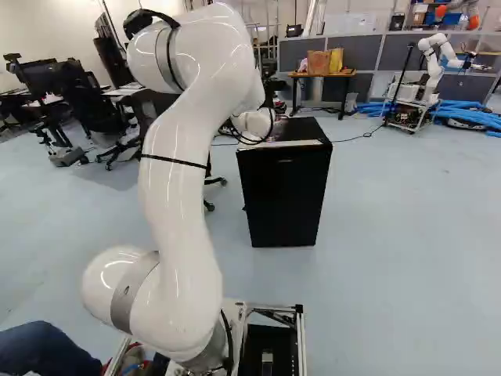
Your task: Grab a drink from the fridge
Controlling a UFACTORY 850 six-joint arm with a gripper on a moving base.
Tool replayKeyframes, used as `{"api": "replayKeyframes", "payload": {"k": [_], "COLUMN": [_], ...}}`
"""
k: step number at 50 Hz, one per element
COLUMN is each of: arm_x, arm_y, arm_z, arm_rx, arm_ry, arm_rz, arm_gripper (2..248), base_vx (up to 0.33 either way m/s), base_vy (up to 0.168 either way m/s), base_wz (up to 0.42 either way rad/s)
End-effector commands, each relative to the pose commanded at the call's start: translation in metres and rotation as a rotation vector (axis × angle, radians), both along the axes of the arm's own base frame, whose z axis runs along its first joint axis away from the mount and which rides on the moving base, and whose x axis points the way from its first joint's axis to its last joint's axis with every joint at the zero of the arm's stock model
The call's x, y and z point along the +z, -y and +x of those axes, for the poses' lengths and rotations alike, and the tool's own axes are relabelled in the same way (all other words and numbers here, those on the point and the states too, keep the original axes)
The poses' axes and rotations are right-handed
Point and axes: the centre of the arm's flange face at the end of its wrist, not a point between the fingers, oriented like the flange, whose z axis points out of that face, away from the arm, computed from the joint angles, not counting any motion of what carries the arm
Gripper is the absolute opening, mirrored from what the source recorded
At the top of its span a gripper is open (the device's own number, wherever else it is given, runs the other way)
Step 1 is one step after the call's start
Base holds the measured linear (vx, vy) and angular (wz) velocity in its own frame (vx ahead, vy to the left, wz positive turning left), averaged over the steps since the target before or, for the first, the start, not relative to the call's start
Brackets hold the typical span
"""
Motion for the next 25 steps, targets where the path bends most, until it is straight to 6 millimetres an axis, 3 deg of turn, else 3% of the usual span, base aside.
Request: {"api": "replayKeyframes", "payload": {"k": [25], "arm_x": [0.013], "arm_y": [-0.028], "arm_z": [-0.053], "arm_rx": [0.021], "arm_ry": [-0.037], "arm_rz": [0.012], "arm_gripper": [98], "base_vx": [0.000], "base_vy": [0.000], "base_wz": [0.000]}}
